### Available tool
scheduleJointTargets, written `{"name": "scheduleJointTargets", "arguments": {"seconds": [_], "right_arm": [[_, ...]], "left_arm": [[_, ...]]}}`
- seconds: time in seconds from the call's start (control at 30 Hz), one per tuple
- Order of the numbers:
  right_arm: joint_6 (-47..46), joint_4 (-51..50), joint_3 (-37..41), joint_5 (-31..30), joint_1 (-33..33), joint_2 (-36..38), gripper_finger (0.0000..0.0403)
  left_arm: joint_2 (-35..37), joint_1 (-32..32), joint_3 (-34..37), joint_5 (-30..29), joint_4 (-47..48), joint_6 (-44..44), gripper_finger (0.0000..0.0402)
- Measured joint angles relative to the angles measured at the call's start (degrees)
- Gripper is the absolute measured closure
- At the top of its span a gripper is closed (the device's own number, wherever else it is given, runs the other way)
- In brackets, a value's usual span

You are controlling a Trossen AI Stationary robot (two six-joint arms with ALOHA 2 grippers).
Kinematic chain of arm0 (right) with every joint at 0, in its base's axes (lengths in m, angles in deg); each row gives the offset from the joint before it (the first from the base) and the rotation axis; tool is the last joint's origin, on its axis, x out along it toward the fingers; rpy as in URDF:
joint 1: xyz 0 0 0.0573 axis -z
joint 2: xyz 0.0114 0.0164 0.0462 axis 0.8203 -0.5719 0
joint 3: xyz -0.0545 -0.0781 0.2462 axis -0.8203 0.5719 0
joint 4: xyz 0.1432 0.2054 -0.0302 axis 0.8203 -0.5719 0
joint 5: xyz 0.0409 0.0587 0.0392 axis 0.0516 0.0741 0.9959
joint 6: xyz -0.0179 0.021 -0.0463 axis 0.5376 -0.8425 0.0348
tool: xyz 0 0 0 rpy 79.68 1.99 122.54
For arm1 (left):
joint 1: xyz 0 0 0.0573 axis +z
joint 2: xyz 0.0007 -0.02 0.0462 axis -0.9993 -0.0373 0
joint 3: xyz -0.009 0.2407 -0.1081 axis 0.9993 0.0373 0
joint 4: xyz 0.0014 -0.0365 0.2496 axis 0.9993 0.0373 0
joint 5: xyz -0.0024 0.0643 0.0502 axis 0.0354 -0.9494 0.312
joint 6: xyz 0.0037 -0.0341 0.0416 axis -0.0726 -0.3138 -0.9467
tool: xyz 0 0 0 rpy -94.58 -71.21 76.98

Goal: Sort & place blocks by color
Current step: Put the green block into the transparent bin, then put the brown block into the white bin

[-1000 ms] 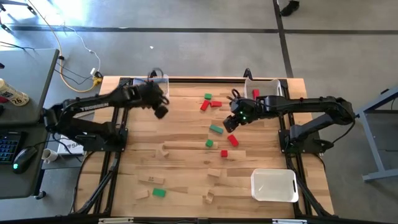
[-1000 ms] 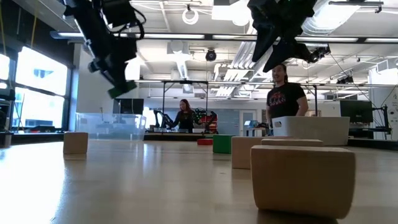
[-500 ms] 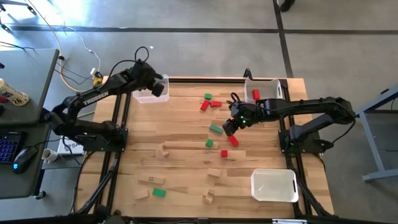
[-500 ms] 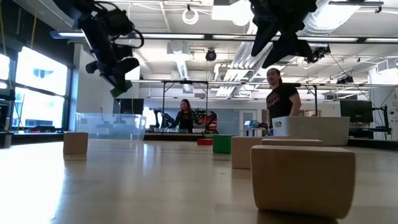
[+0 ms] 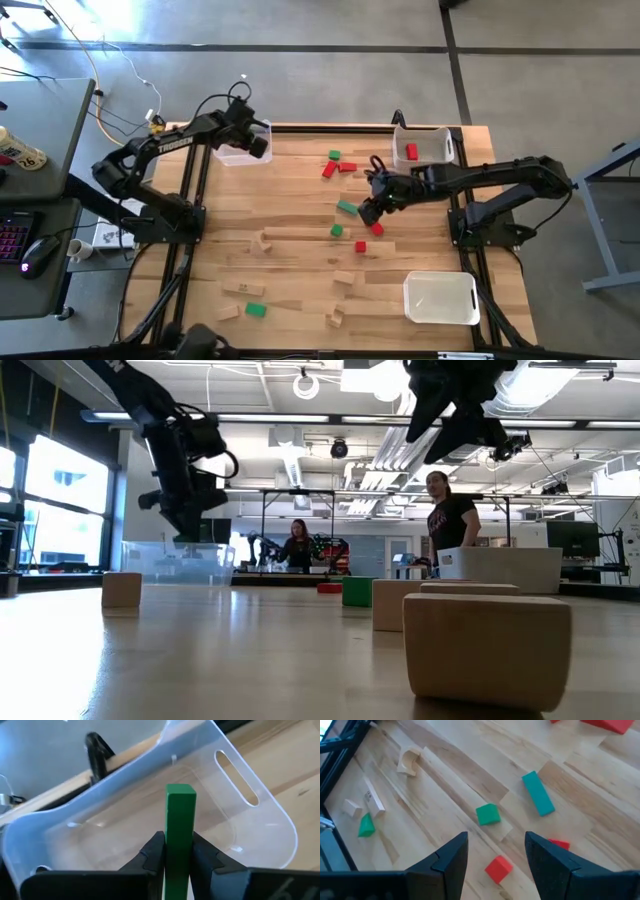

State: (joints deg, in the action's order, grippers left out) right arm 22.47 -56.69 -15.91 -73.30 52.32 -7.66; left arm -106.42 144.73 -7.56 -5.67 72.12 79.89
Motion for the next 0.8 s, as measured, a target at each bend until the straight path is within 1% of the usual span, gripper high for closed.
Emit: {"name": "scheduleJointTargets", "arguments": {"seconds": [0.13, 0.27, 0.4, 0.53, 0.67, 0.8], "right_arm": [[-0.1, 0.4, 0.0, 0.0, -1.4, 0.0, 0.022], [-0.2, 2.8, 0.0, -0.3, -3.0, 0.0, 0.022], [-0.9, 5.8, 0.0, -3.1, -4.8, 0.0, 0.022], [-1.4, 7.9, 0.0, -5.8, -6.3, 0.0, 0.022], [-1.1, 10.6, 0.0, -8.0, -7.7, 0.0, 0.022], [1.3, 14.9, 0.0, -10.9, -9.0, 0.0, 0.022]], "left_arm": [[-1.1, 0.1, 0.0, 1.1, 0.0, 0.2, 0.0349], [-1.5, 0.1, 0.0, 1.5, 0.0, 0.0, 0.0323], [-1.5, 0.1, 0.0, 2.2, 0.0, -0.2, 0.0295], [-1.5, 0.1, 0.0, 2.8, 0.0, -2.4, 0.0268], [-1.1, 0.1, -0.2, 2.8, 0.1, -2.1, 0.0246], [-0.4, 0.1, -3.0, 6.5, 1.2, -4.0, 0.0235]]}}
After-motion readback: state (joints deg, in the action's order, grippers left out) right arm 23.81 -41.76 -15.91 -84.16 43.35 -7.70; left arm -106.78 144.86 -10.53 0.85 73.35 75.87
